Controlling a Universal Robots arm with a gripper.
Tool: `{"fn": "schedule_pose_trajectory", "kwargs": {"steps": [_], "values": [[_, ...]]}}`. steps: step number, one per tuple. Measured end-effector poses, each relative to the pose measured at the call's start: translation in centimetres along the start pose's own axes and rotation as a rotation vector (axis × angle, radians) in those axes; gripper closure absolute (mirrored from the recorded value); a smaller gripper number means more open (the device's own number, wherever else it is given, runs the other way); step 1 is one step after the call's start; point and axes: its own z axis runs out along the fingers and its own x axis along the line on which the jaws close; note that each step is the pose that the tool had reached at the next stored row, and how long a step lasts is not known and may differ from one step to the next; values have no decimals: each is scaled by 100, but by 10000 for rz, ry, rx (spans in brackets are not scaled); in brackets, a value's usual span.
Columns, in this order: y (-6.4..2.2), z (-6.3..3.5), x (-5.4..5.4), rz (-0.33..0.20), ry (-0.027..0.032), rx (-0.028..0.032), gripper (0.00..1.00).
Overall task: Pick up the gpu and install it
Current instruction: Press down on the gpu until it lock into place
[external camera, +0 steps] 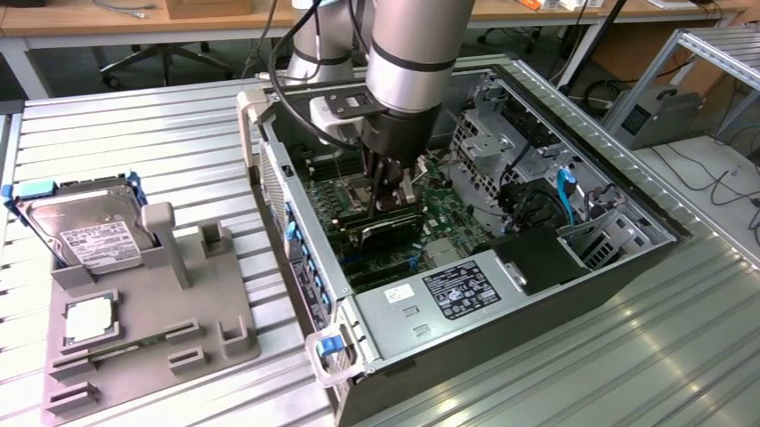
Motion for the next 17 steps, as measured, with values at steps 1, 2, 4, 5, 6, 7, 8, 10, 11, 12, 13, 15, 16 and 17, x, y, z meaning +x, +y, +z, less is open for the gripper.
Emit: {"fn": "schedule_pose_trajectory", "kwargs": {"steps": [1,2,4,5,6,7,8,10,11,12,13,15,16,17], "values": [[0,0,0,0,0,0,89],[0,0,0,0,1,0,89],[0,6,-1,0,-2,1,89],[0,13,0,0,-2,0,89],[0,20,-1,0,-1,0,89],[0,38,0,0,-2,1,89],[0,59,0,0,-1,0,89],[1,92,0,0,-1,1,89],[1,110,0,0,-1,1,89],[1,123,0,0,-1,1,89],[1,124,0,0,1,0,89],[1,124,0,0,1,0,89],[1,125,0,0,1,0,89],[1,132,0,0,-4,2,89]]}}
